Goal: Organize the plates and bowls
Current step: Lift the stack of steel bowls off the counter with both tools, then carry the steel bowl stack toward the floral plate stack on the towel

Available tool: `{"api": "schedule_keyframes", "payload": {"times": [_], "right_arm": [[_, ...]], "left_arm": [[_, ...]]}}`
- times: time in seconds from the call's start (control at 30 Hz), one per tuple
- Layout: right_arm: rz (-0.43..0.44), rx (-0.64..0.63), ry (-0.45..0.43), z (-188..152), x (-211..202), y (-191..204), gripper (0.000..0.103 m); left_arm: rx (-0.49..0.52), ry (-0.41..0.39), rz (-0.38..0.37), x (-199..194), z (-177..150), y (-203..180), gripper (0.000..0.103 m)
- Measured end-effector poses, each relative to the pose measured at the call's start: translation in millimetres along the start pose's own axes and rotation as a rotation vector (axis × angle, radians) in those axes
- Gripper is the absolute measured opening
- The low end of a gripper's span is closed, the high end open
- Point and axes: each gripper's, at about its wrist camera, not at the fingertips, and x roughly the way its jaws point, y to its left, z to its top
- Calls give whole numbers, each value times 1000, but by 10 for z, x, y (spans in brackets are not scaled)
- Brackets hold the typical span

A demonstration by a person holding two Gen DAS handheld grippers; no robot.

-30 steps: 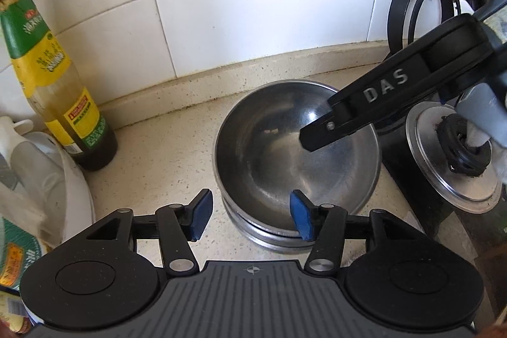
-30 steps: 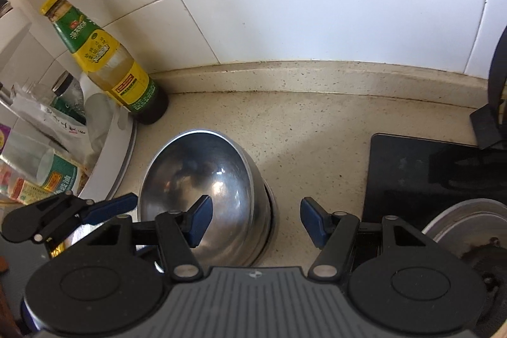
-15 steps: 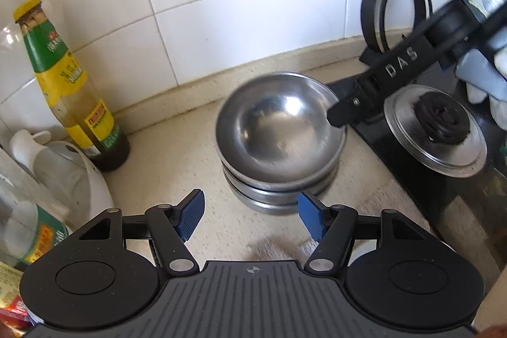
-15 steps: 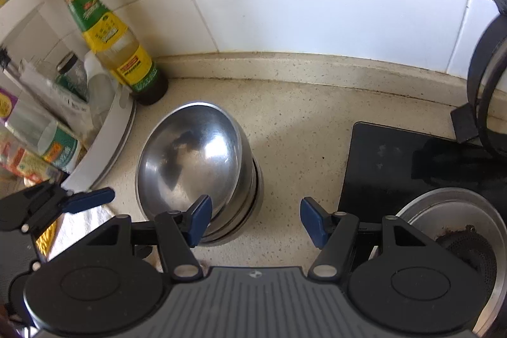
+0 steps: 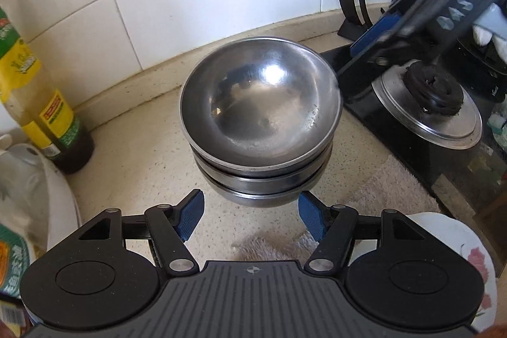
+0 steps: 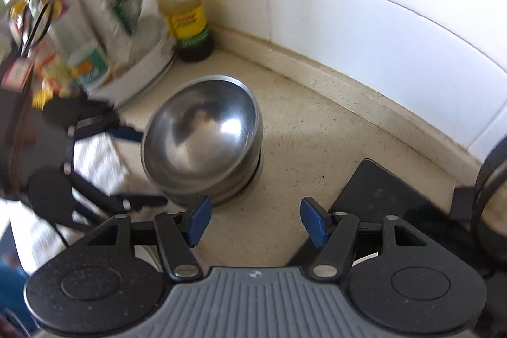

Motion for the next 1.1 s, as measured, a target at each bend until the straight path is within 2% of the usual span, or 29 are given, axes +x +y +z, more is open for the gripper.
{"api": "schedule_keyframes", "payload": {"times": [0.2,0.43,0.57,0.73,0.83,1.1], "right_arm": [[39,-231,63,49,198,154,63],[78,-363,152,167,538,101,63],[92,-486,181,173,694,67,63],[123,-521,222,225,890,19,63],[154,-575,215,222,954,22,63],[212,-647,217,248,1111,0,63]], "left_arm": [[35,-1,-51,122,8,11,77],[69,-11,-72,193,-3,58,82],[96,-25,-78,211,-27,75,84],[119,-34,-98,301,-36,138,90],[131,-34,-101,341,-37,117,92],[153,-22,-118,475,-4,157,93]]}}
